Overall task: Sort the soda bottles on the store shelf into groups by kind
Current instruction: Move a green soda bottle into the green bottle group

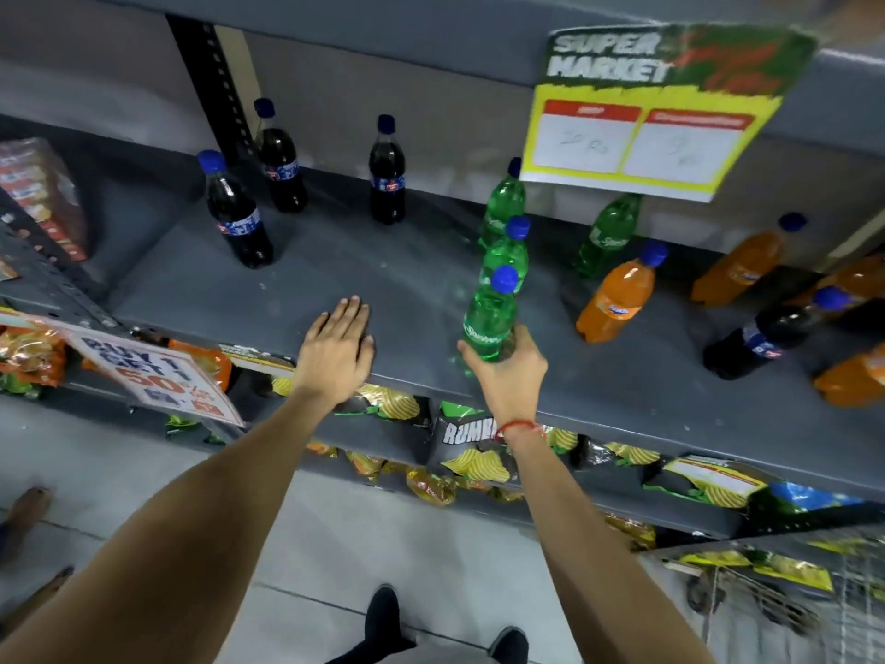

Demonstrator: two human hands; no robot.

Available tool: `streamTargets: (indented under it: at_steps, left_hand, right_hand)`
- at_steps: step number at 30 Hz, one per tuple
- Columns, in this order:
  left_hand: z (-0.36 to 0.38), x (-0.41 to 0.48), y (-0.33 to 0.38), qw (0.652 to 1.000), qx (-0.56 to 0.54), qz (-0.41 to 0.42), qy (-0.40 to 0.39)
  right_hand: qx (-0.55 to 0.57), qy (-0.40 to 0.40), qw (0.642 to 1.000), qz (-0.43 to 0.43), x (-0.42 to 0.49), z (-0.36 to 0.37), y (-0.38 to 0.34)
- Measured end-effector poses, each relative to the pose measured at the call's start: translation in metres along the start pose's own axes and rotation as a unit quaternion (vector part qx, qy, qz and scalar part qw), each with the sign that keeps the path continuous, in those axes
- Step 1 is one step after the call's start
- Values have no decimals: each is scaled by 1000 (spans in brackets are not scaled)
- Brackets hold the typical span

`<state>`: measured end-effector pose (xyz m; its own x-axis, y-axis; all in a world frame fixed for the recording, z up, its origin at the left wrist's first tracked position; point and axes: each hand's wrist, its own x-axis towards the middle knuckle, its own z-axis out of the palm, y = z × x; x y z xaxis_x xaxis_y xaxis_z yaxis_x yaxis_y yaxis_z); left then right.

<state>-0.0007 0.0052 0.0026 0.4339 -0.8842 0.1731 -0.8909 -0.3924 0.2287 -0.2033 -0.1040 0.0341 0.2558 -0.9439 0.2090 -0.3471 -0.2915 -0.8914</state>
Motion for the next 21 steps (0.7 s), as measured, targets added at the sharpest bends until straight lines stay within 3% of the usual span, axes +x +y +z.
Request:
streamTargets:
  at_steps: [7, 11, 16, 21]
  left_hand:
    - [8, 5, 87, 992, -40, 119, -1]
    - [22, 7, 167, 977, -53, 204, -29]
    - [41, 9, 203, 977, -7, 196, -85]
    - [42, 9, 200, 975, 11, 207, -82]
  right_hand:
    - [-25, 84, 996, 13, 21, -85, 30]
    - [-55, 80, 995, 18, 35, -106, 43]
    - [-62, 51, 997, 16, 38, -110, 53]
    - [-48, 7, 999, 9, 37, -117, 62]
